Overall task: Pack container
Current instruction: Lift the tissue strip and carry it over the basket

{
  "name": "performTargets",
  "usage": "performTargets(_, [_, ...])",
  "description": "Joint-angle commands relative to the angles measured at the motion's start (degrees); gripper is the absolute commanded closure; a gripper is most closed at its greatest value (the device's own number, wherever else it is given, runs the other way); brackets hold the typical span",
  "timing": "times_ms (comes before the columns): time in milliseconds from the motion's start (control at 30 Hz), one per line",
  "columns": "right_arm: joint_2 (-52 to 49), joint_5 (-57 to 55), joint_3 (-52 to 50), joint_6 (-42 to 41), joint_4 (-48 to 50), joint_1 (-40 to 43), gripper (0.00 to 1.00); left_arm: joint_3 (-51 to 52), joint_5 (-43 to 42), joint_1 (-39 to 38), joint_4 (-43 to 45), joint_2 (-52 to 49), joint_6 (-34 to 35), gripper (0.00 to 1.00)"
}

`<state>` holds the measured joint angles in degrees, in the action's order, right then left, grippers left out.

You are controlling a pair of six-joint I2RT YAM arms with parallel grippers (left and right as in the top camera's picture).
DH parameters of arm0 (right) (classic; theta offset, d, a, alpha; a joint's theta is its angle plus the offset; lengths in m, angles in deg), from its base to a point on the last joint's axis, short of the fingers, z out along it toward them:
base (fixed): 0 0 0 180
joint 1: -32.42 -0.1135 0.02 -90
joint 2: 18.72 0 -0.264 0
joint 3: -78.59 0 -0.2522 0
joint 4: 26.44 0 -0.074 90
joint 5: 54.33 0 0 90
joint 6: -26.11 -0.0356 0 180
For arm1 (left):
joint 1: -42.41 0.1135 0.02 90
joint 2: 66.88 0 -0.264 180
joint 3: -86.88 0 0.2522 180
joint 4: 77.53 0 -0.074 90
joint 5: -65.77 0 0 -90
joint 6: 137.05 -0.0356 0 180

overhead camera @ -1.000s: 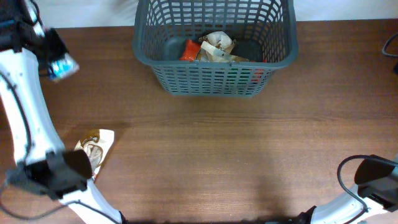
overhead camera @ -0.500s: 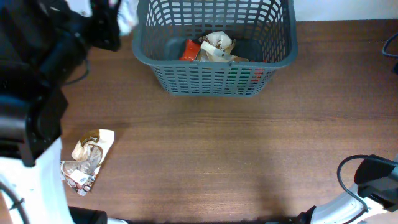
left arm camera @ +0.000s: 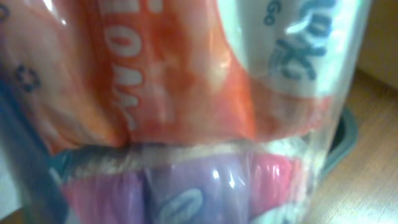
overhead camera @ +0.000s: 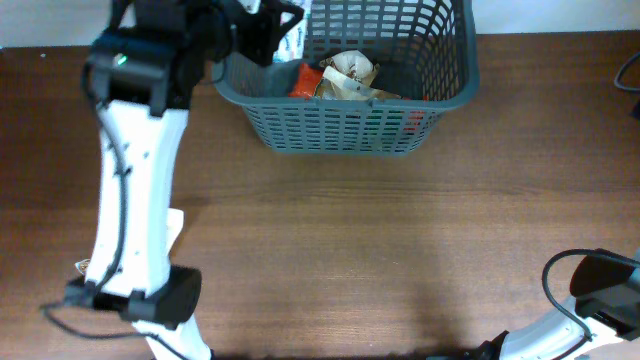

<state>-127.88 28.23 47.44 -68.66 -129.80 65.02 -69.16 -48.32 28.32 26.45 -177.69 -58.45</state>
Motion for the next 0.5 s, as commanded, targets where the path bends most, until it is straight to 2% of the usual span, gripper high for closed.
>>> performTargets(0, [-0.28, 0.37, -0.31, -0.61, 0.00, 0.04, 0.01, -0.26, -3.13, -0.17, 0.90, -3.02, -1.46, 0.98])
performTargets(467, [-0.28, 0.37, -0.31, -0.61, 0.00, 0.04, 0.01, -0.26, -3.10, -0.17, -2.73, -14.43, -1.09, 0.98])
